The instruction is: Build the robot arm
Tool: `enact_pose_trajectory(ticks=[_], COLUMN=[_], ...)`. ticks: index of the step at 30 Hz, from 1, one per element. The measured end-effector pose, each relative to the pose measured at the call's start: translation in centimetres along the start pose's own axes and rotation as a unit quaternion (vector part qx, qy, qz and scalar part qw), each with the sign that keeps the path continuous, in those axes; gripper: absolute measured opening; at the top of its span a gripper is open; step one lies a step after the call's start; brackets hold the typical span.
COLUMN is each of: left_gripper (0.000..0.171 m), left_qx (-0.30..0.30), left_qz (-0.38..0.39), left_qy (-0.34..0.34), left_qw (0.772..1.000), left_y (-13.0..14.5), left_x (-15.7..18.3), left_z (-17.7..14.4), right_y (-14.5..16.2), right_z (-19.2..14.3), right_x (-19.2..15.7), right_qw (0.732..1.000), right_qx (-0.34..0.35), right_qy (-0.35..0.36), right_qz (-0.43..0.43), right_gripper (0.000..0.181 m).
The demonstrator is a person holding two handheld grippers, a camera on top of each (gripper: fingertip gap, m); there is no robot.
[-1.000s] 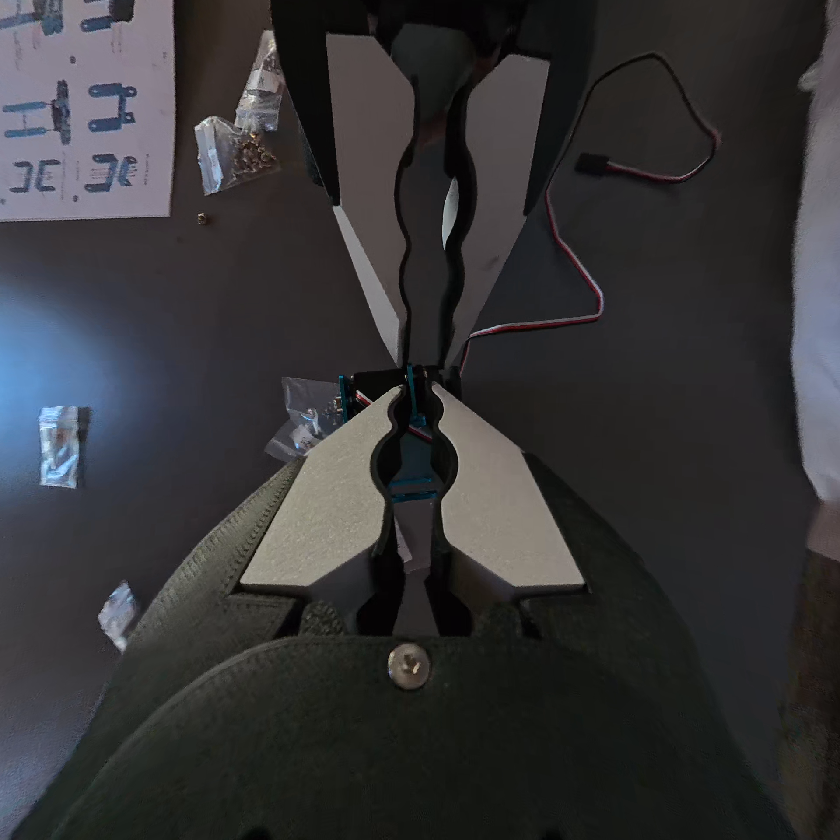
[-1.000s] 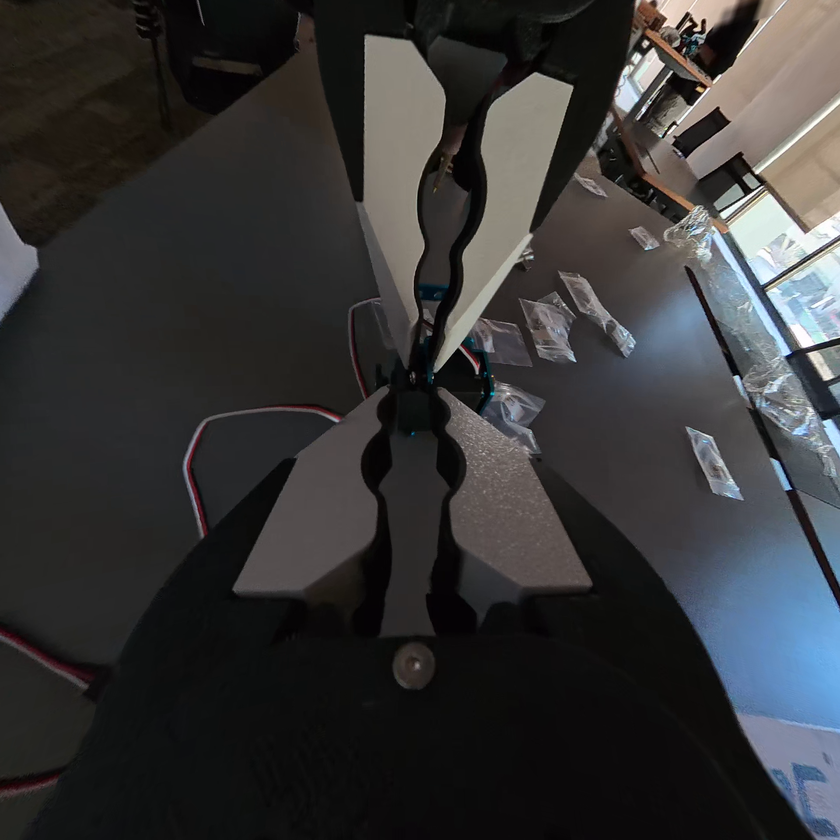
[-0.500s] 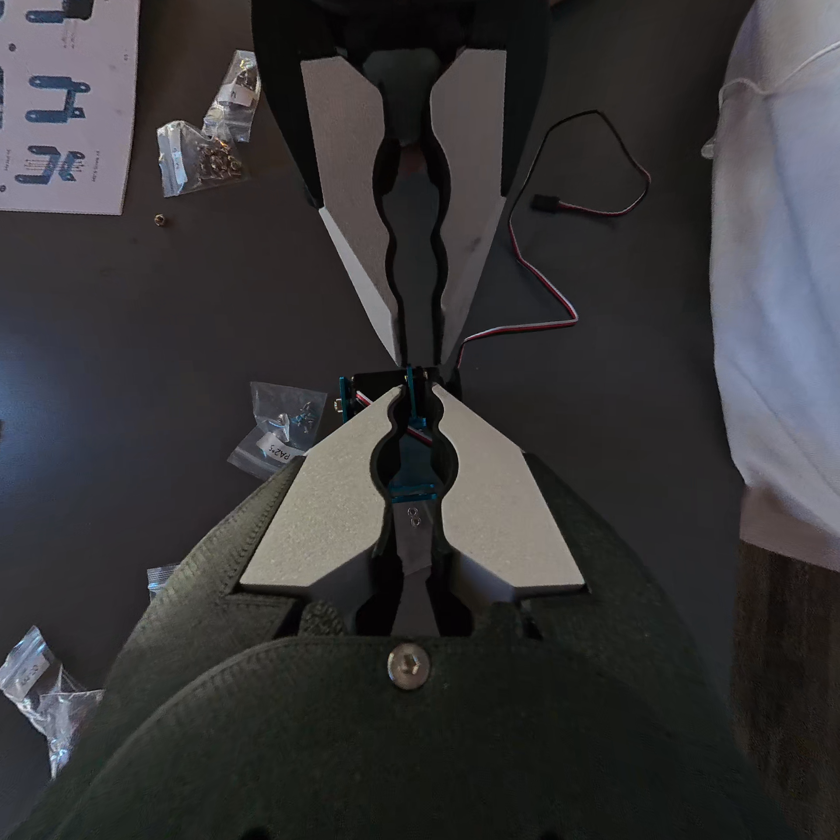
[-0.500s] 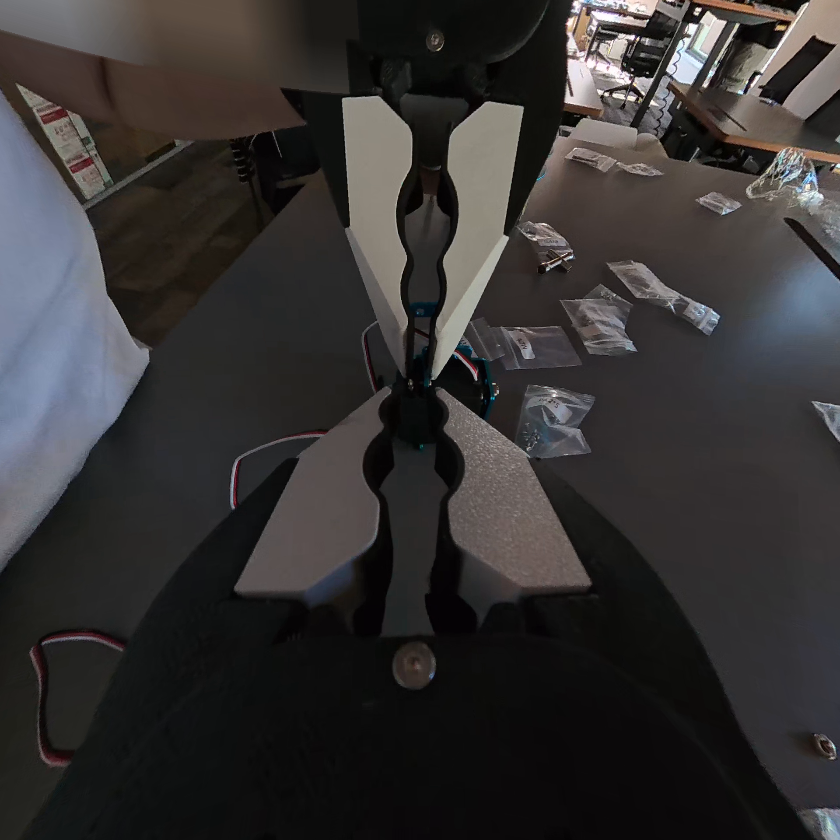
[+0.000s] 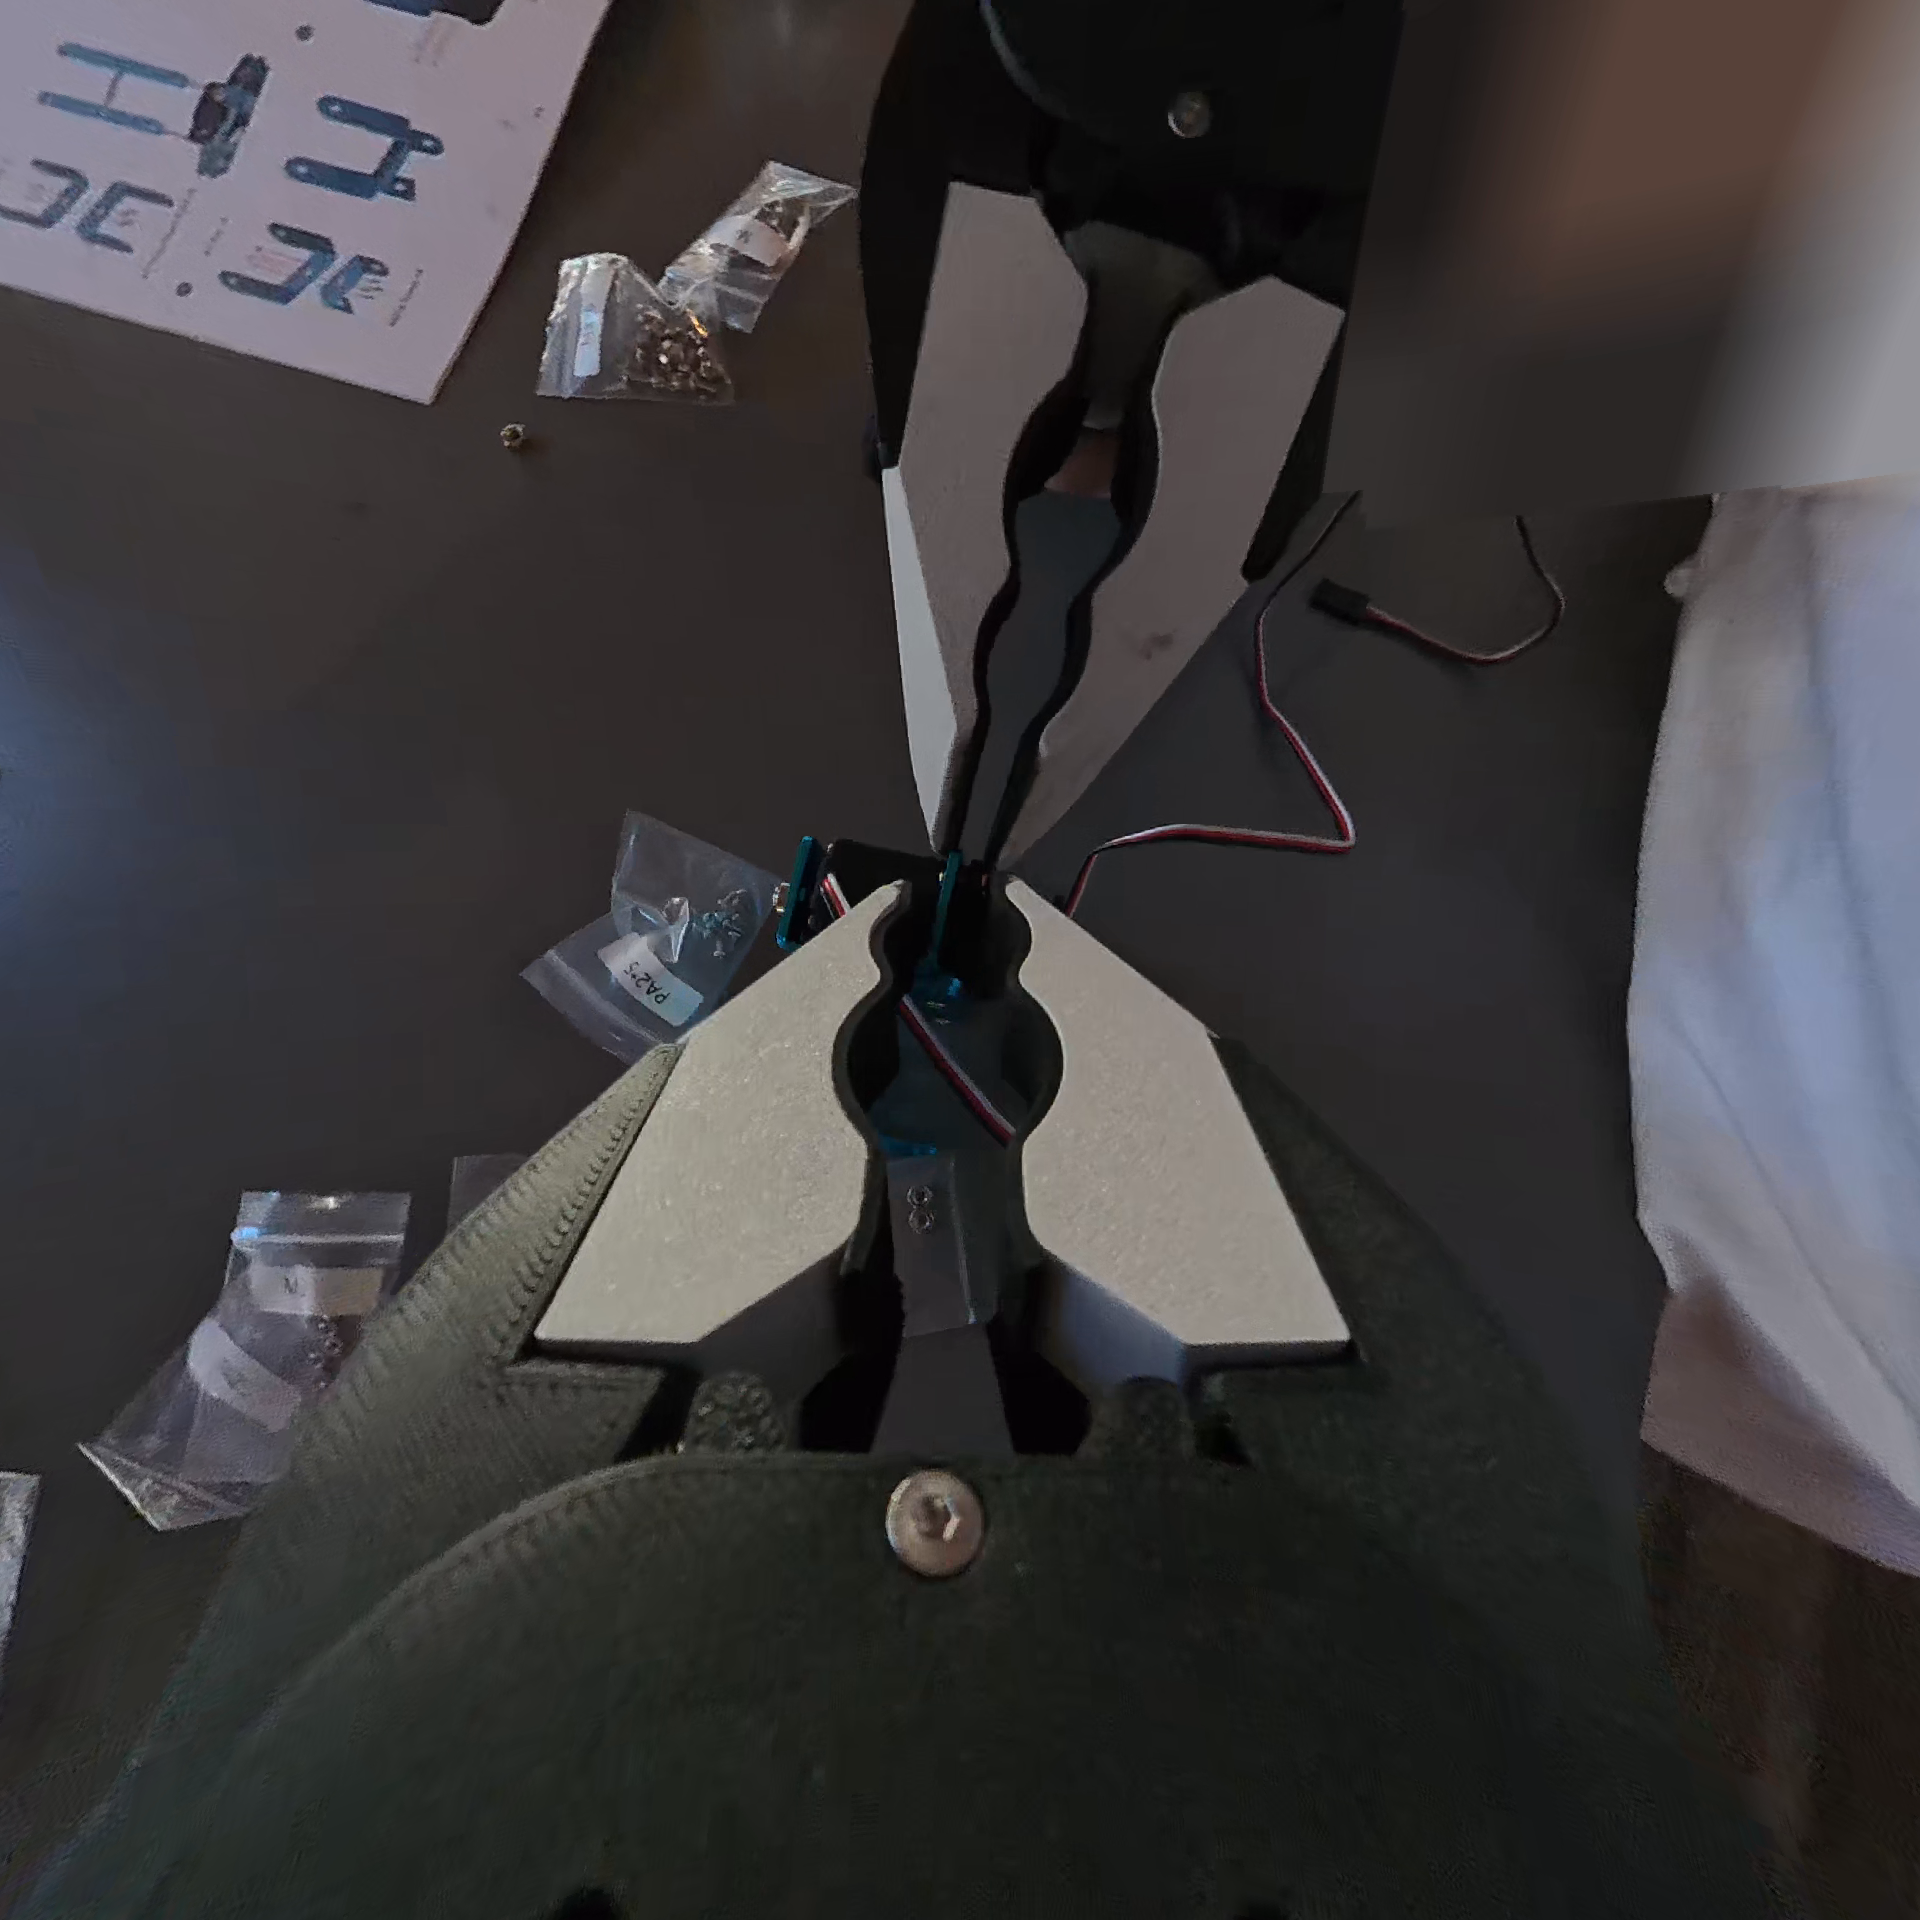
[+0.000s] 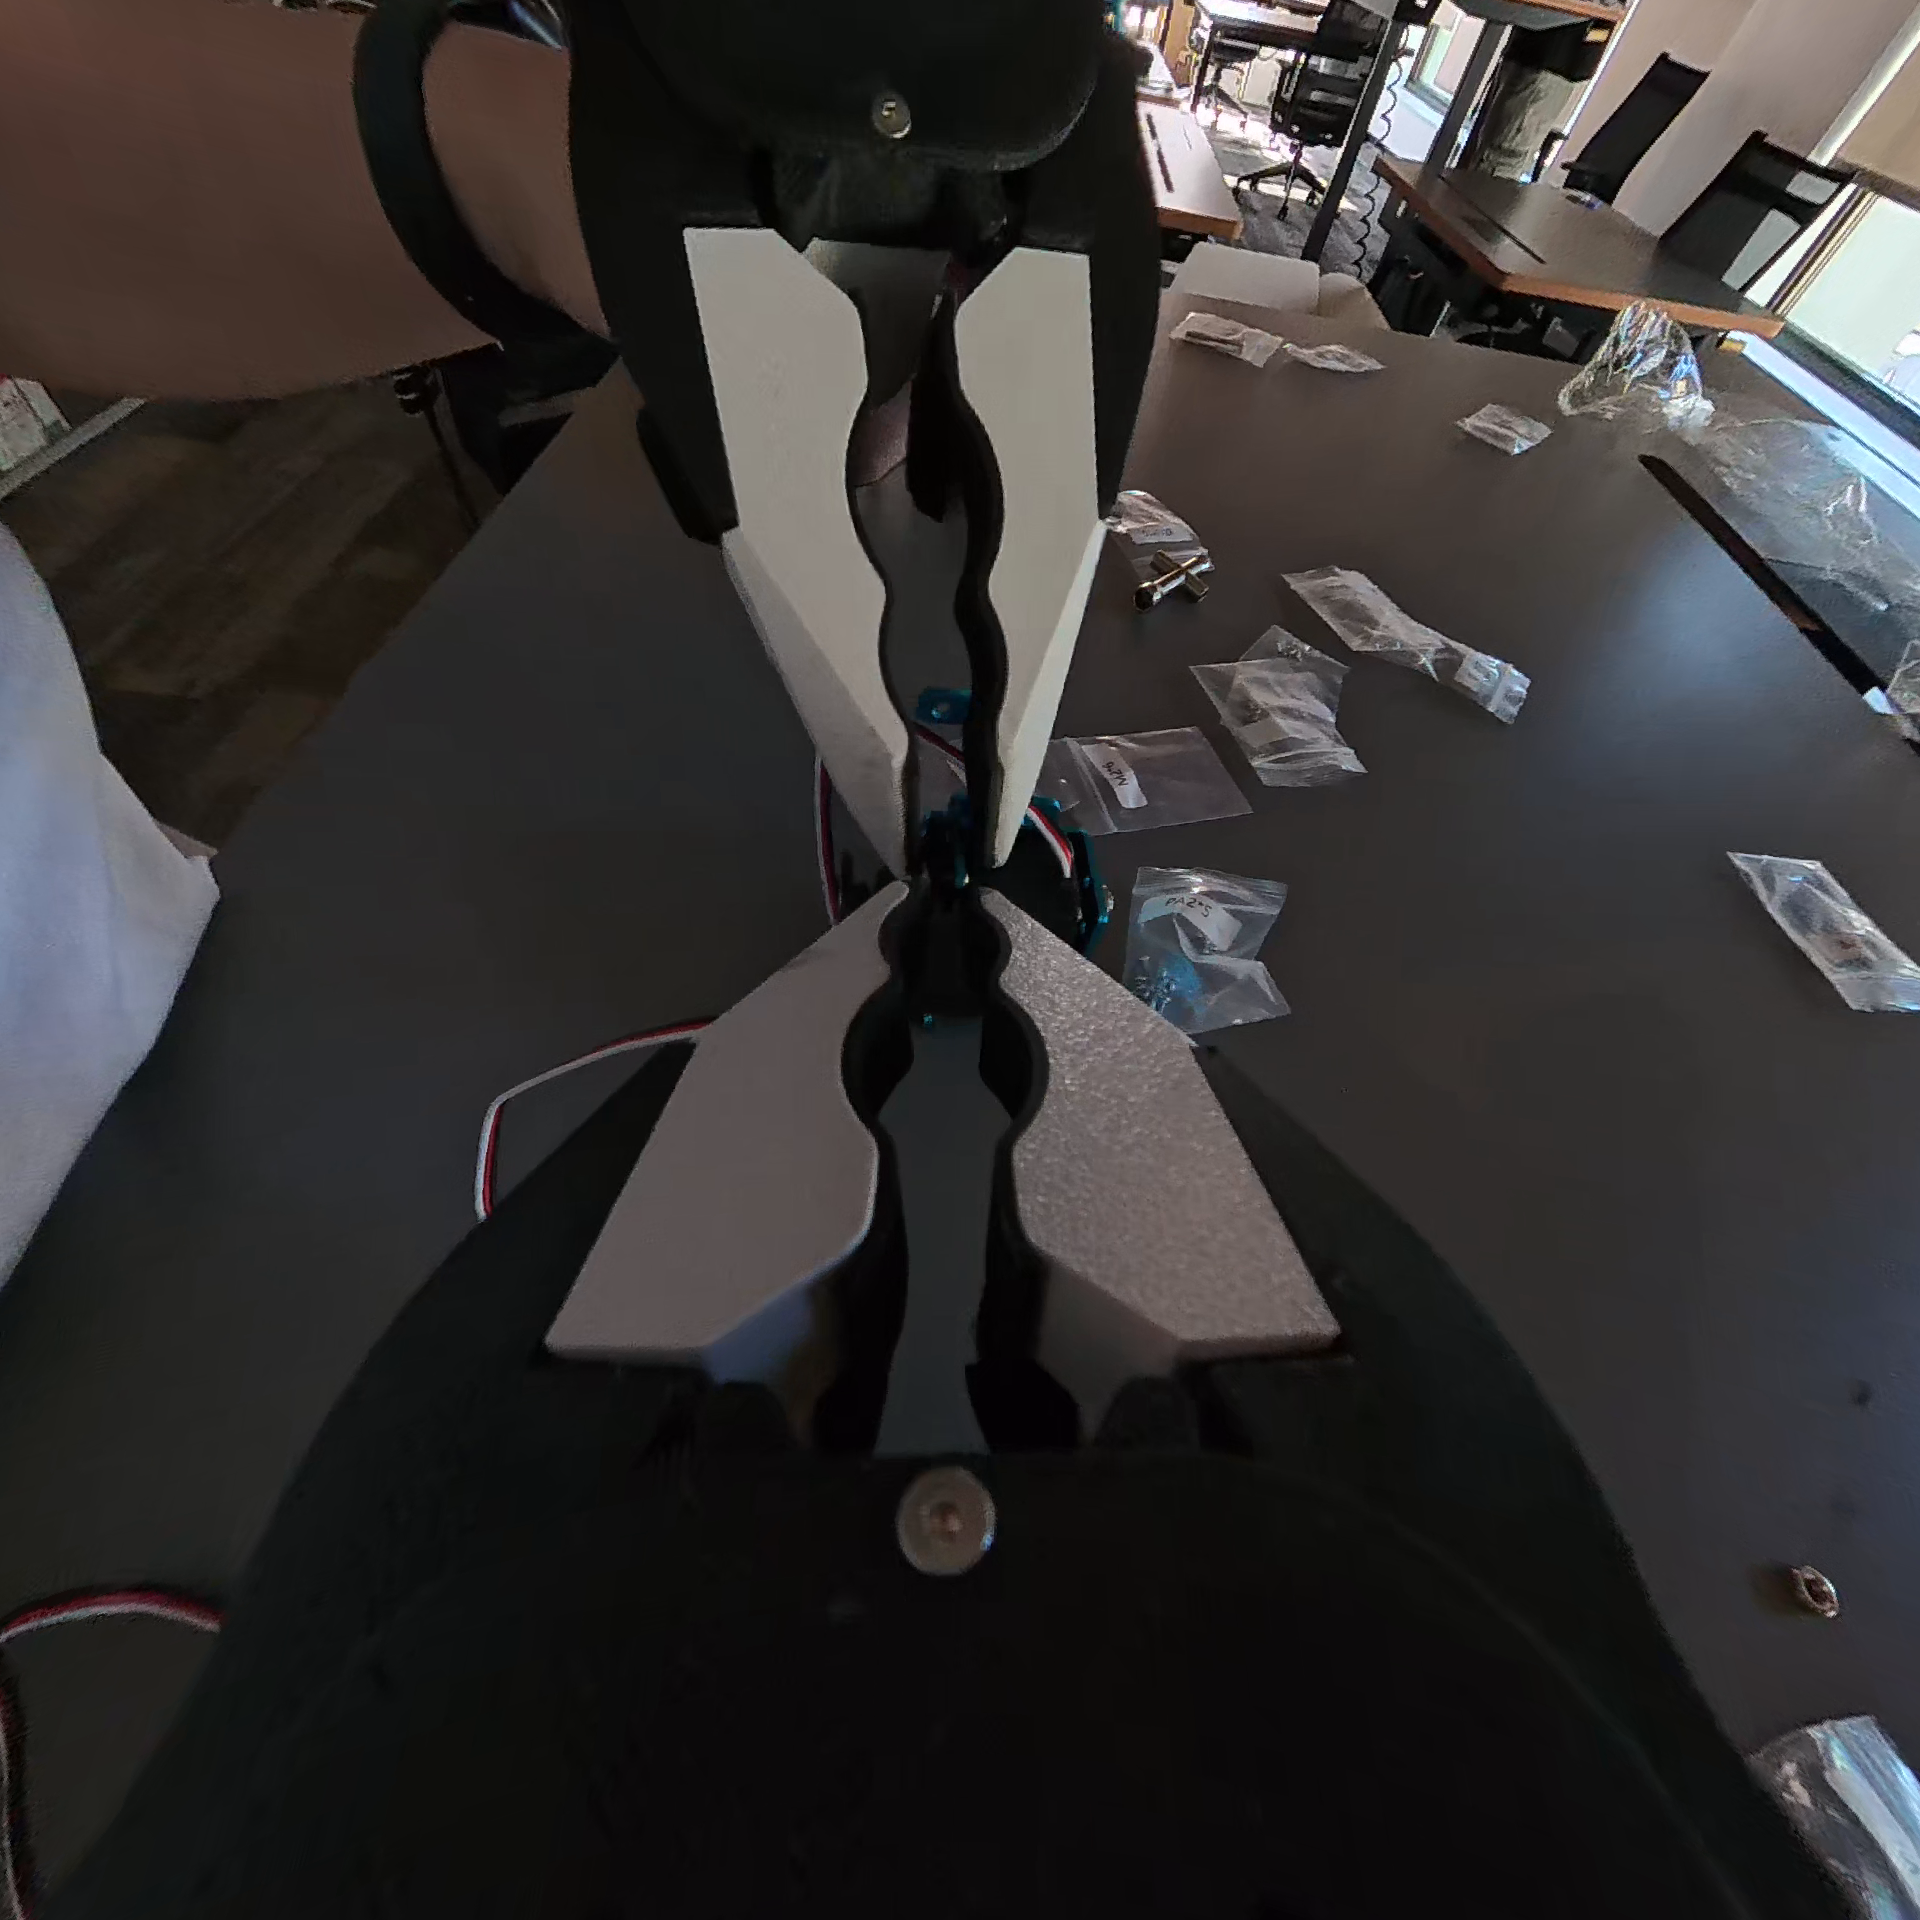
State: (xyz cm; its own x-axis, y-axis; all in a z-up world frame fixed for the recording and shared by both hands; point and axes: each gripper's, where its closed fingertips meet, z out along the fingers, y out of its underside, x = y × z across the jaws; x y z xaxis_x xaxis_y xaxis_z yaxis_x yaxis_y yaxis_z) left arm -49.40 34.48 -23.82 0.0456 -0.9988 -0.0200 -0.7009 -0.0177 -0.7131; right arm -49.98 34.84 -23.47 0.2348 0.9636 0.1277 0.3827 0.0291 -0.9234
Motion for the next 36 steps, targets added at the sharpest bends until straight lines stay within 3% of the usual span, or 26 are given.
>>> enact_pose_trajectory(ticks=[9, 27, 36], left_gripper=[0.01, 0.007, 0.008], left_qx=[-0.001, 0.028, 0.039], left_qz=[0.027, 0.048, 0.016], left_qy=[-0.043, -0.027, -0.033], left_qw=[0.999, 0.998, 0.999], left_y=[0.15, 0.23, 0.08], left_x=[-0.17, -0.38, -0.51], left_z=[-0.08, -0.09, 0.01], right_y=[-0.01, -0.06, -0.03], right_z=[0.09, 0.11, 0.11], right_x=[0.2, 0.61, 0.77], right_qw=[1.0, 0.999, 0.999], right_qx=[-0.002, 0.002, -0.002], right_qy=[0.007, 0.022, 0.028], right_qz=[-0.007, -0.027, -0.037], right_gripper=[0.006, 0.006, 0.005])
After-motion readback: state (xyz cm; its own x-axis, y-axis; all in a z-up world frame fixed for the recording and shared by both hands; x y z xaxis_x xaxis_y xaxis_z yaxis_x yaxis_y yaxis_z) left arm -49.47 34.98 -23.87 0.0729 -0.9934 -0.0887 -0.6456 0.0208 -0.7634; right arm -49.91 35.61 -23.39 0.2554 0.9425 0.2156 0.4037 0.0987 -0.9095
